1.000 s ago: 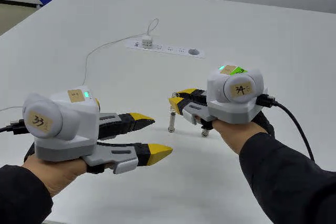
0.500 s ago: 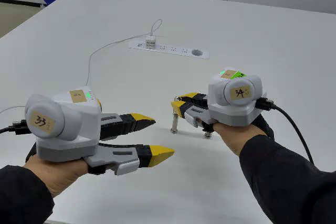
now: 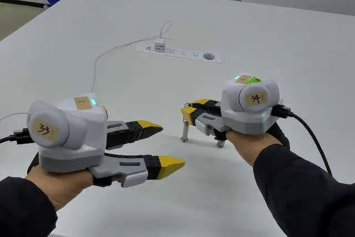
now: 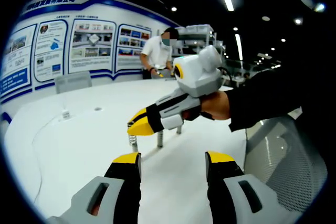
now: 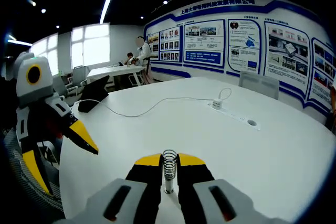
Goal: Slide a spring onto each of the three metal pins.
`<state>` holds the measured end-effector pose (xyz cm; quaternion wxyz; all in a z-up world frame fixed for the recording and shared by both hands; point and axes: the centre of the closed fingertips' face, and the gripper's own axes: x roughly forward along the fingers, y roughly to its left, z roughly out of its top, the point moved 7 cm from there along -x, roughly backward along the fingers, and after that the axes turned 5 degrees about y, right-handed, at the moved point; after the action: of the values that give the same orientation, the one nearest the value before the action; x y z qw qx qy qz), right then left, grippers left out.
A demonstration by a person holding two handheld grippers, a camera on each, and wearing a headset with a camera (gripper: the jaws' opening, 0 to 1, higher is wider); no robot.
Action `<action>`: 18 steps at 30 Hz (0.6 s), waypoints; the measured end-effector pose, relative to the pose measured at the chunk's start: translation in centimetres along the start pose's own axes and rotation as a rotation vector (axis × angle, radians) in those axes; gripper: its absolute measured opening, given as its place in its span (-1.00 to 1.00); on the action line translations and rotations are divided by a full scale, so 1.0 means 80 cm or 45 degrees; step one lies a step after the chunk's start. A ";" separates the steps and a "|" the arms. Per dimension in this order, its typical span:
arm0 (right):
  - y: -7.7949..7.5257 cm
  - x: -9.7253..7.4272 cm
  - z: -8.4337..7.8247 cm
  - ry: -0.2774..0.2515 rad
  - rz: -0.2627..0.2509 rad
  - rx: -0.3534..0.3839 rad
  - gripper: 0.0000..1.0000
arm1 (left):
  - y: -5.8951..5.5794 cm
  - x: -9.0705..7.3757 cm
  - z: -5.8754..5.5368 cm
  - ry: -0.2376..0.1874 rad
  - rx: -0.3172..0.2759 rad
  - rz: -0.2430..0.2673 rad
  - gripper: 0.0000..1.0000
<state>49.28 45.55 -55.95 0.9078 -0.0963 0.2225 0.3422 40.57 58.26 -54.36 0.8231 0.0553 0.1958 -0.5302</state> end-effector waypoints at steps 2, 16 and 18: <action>0.000 -0.001 0.000 0.001 0.002 0.003 -0.77 | 0.001 0.000 0.000 -0.001 -0.004 0.005 0.02; 0.002 0.005 -0.012 0.028 0.001 -0.011 -0.77 | 0.005 -0.002 -0.001 -0.005 -0.014 0.020 0.07; 0.002 0.007 -0.014 0.038 0.001 -0.016 -0.77 | 0.006 -0.003 -0.001 -0.006 -0.016 0.022 0.08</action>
<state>49.17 45.62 -57.21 0.9037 -0.1068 0.2338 0.3424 40.88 58.68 -54.42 0.8283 0.0506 0.1967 -0.5221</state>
